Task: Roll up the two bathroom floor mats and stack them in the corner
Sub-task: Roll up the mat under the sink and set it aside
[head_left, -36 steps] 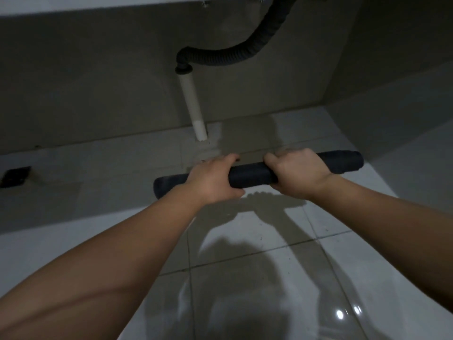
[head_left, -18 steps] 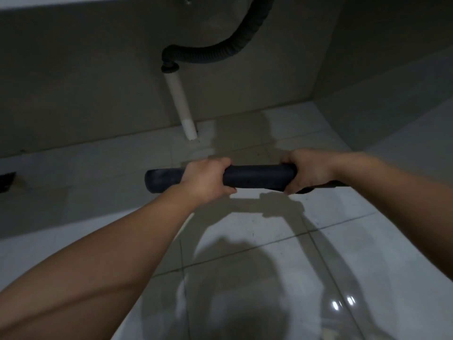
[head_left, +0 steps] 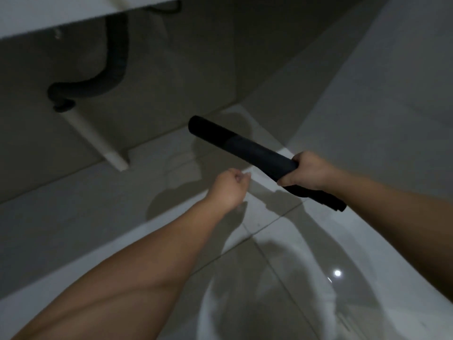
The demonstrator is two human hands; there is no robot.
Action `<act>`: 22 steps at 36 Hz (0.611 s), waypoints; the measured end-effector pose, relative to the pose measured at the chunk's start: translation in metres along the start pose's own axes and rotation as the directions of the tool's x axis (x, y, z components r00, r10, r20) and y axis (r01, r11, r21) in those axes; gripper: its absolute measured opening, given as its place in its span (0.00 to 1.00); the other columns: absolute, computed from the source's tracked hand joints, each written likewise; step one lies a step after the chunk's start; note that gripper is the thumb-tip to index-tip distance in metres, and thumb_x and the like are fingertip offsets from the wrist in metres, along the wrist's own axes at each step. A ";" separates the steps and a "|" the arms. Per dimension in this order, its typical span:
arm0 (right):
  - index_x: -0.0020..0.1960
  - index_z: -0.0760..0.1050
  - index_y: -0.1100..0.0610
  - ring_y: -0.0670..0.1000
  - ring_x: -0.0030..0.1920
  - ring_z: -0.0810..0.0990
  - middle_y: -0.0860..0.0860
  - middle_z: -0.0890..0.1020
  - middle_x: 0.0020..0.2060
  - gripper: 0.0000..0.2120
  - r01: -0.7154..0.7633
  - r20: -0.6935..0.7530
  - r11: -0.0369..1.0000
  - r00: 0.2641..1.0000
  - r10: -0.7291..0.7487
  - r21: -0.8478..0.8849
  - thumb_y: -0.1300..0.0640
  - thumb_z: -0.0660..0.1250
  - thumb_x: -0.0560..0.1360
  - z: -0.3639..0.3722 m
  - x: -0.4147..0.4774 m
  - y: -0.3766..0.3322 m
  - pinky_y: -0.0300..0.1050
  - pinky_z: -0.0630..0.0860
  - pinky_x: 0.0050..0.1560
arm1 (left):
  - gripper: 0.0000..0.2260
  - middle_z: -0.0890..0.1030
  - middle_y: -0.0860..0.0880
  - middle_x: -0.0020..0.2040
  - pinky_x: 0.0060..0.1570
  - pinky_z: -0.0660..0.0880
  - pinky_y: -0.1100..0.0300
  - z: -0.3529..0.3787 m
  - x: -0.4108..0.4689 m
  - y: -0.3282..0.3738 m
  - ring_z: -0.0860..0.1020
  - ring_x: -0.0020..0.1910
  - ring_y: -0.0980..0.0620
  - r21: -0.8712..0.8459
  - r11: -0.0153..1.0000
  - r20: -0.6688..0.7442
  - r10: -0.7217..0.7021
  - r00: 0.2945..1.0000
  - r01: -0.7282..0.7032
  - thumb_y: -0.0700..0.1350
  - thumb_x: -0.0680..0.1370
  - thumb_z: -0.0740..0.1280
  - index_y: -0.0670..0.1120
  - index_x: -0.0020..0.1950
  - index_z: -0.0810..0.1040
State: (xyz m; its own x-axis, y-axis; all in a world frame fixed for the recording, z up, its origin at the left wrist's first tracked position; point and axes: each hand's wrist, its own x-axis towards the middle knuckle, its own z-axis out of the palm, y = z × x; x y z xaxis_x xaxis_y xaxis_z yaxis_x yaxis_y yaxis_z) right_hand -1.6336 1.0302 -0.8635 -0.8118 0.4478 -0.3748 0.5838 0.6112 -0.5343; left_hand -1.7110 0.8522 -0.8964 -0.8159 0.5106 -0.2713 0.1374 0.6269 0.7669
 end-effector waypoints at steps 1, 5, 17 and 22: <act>0.50 0.77 0.58 0.54 0.41 0.80 0.55 0.81 0.43 0.20 -0.005 -0.001 0.999 1.000 0.005 0.035 0.50 0.77 0.64 -0.004 0.004 0.006 0.45 0.75 0.42 | 0.17 0.81 0.43 0.53 0.58 0.74 0.54 0.013 0.008 0.010 0.79 0.54 0.43 -0.045 0.999 0.024 -0.024 0.999 0.025 0.54 0.81 0.58 0.42 0.54 0.78; 0.52 0.76 0.60 0.55 0.43 0.80 0.56 0.82 0.44 0.22 -0.029 0.009 0.987 1.000 0.028 0.158 0.51 0.77 0.64 -0.018 0.026 0.029 0.45 0.76 0.43 | 0.20 0.83 0.39 0.50 0.59 0.75 0.44 0.060 0.035 0.050 0.80 0.51 0.40 -0.191 0.972 0.107 -0.122 0.987 0.140 0.57 0.81 0.54 0.49 0.35 0.74; 0.40 0.78 0.56 0.52 0.34 0.83 0.53 0.82 0.32 0.12 -0.068 0.110 0.904 0.994 0.023 0.421 0.52 0.76 0.62 -0.030 0.076 0.101 0.46 0.78 0.36 | 0.27 0.84 0.37 0.47 0.56 0.78 0.43 0.119 0.093 0.093 0.82 0.49 0.38 -0.398 0.870 0.114 -0.268 0.957 0.291 0.61 0.70 0.70 0.37 0.51 0.80; 0.46 0.76 0.56 0.49 0.31 0.81 0.53 0.83 0.36 0.16 -0.056 0.123 0.910 0.992 0.006 0.410 0.54 0.78 0.63 -0.022 0.108 0.112 0.42 0.77 0.32 | 0.12 0.83 0.39 0.43 0.43 0.81 0.50 0.140 0.137 0.077 0.82 0.39 0.41 -0.454 0.827 0.140 -0.303 0.943 0.333 0.49 0.77 0.68 0.40 0.46 0.77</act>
State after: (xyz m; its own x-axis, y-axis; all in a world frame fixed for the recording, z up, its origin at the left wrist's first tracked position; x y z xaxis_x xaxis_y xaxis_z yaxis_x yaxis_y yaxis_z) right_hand -1.6556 1.1612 -0.9468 -0.8036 0.3673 -0.4683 0.5728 0.2639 -0.7760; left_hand -1.7329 1.0531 -0.9558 -0.7318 0.3742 -0.5697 -0.4131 0.4213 0.8074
